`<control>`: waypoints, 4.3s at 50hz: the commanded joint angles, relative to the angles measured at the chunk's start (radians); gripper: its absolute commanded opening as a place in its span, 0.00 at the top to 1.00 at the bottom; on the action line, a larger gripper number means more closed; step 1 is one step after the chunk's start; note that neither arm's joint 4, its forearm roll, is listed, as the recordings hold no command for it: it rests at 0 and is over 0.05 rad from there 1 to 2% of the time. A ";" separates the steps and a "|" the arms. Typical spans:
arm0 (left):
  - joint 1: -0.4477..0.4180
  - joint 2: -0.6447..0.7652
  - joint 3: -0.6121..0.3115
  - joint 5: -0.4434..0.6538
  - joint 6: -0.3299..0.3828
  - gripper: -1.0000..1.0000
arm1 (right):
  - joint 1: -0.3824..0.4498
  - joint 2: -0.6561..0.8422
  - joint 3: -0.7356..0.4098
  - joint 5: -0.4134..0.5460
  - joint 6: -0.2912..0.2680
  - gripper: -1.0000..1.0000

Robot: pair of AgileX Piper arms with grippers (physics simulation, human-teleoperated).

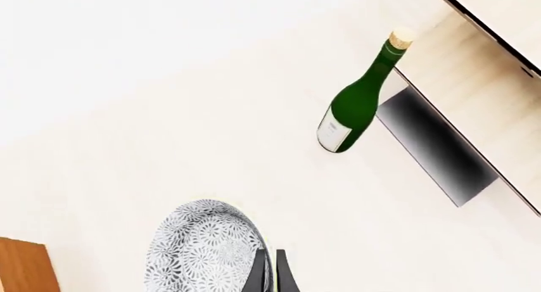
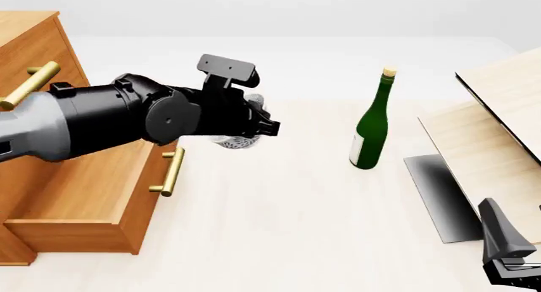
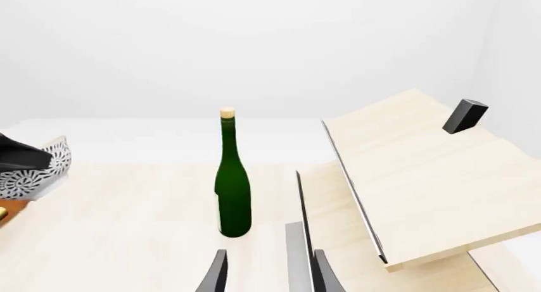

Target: Put the bowl in the bottom drawer of the cabinet.

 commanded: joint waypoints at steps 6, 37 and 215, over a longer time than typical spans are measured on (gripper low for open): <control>0.063 -0.098 0.048 0.008 0.024 1.00 | 0.000 0.000 0.000 0.000 0.000 0.00; 0.185 -0.242 0.169 -0.011 0.046 1.00 | 0.000 0.000 0.000 0.000 0.000 0.00; 0.538 -0.445 0.540 -0.159 -0.122 1.00 | 0.000 0.030 0.000 -0.029 0.000 0.00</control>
